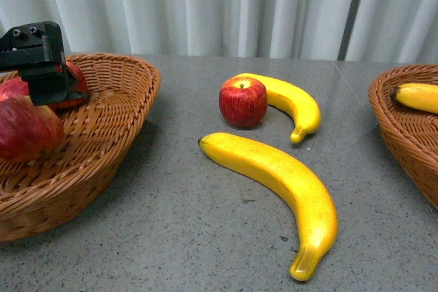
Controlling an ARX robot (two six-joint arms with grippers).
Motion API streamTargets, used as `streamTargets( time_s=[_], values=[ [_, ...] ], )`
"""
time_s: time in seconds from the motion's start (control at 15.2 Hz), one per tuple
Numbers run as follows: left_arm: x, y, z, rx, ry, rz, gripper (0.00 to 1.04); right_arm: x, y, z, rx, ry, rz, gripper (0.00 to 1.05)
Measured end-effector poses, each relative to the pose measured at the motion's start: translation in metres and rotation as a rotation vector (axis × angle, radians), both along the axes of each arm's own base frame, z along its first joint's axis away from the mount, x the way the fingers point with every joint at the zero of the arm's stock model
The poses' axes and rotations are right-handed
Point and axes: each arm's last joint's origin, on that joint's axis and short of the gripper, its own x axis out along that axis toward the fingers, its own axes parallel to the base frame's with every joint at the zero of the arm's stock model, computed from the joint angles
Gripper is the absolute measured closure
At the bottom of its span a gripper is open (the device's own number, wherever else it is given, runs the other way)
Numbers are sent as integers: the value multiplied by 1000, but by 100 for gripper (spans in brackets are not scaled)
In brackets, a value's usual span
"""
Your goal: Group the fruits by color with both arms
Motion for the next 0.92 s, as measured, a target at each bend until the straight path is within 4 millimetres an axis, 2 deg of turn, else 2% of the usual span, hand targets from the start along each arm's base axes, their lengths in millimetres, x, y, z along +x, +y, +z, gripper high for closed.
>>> streamTargets(
  time_s=[0.13,0.2,0.33,0.39,0.53,0.79,0.86,0.92],
  values=[
    [-1,-15,11,6,-62,-68,7,0,0,0,0,0,0,7],
    [4,-25,24,19,-106,-116,7,0,0,0,0,0,0,7],
    [27,-44,45,31,-171,-242,7,0,0,0,0,0,0,7],
    [42,-52,46,63,-161,-287,7,0,0,0,0,0,0,7],
    [76,-70,31,127,-99,-398,7,0,0,0,0,0,0,7],
    [109,-116,19,208,-123,-604,7,0,0,0,0,0,0,7],
    [116,-127,12,217,-107,-654,7,0,0,0,0,0,0,7],
    [130,-138,-10,240,-69,-711,7,0,0,0,0,0,0,7]
  ],
)
